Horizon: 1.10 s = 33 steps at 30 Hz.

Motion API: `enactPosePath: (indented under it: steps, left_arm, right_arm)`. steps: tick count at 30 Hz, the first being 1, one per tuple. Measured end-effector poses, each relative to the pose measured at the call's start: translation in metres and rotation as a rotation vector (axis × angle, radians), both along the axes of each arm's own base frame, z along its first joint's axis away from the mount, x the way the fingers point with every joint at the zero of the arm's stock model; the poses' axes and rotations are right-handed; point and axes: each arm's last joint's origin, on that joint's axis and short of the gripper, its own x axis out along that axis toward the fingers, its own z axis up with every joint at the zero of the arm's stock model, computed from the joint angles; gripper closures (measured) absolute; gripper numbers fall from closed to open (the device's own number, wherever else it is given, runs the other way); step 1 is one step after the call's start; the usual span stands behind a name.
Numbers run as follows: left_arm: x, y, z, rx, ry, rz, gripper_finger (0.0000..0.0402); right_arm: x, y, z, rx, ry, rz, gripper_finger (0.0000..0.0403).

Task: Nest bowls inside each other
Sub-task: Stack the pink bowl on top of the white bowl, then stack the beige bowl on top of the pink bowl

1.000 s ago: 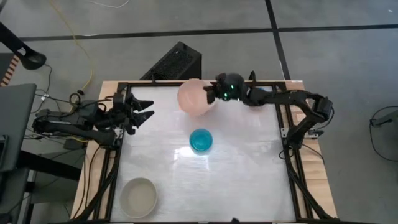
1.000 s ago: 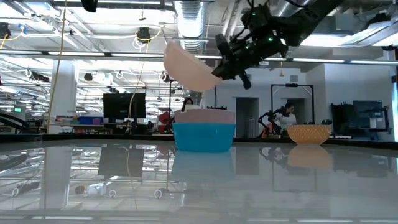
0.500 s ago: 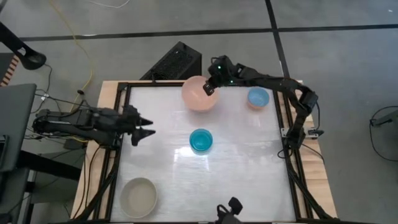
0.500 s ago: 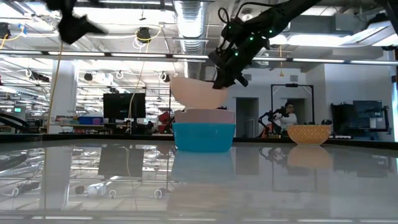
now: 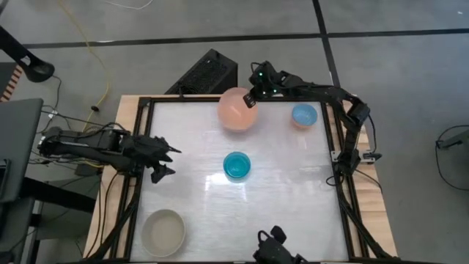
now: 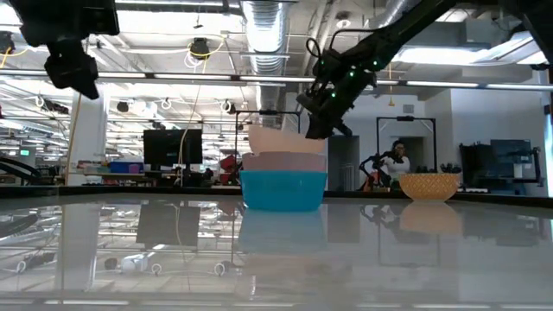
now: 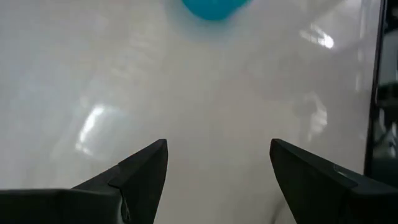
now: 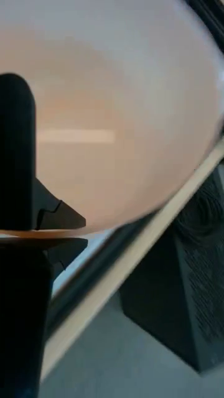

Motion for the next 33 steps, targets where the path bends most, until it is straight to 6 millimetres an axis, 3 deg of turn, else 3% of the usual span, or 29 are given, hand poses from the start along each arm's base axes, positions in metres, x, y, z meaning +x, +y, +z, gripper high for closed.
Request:
enactPosePath:
  steps: [9,17,25,33]
  left_arm:
    - [0.015,-0.005,-0.016,-0.032,0.172,-0.115,0.0130]
    - [0.022,-0.007,-0.028,-0.049,0.296,-0.186,0.0130]
    - [0.033,-0.017,-0.035,-0.181,0.336,-0.311,0.0130]
    - [0.039,-0.041,-0.033,-0.282,0.294,-0.407,0.0130]
  right_arm:
    - [0.015,0.008,-0.023,0.087,0.017,0.064,0.0395]
    - [0.015,0.014,-0.017,0.095,0.020,0.047,0.0284]
    - [-0.002,0.025,0.039,-0.013,-0.110,0.043,0.0184]
    - [-0.037,0.064,0.122,-0.156,-0.310,0.087,0.0183]
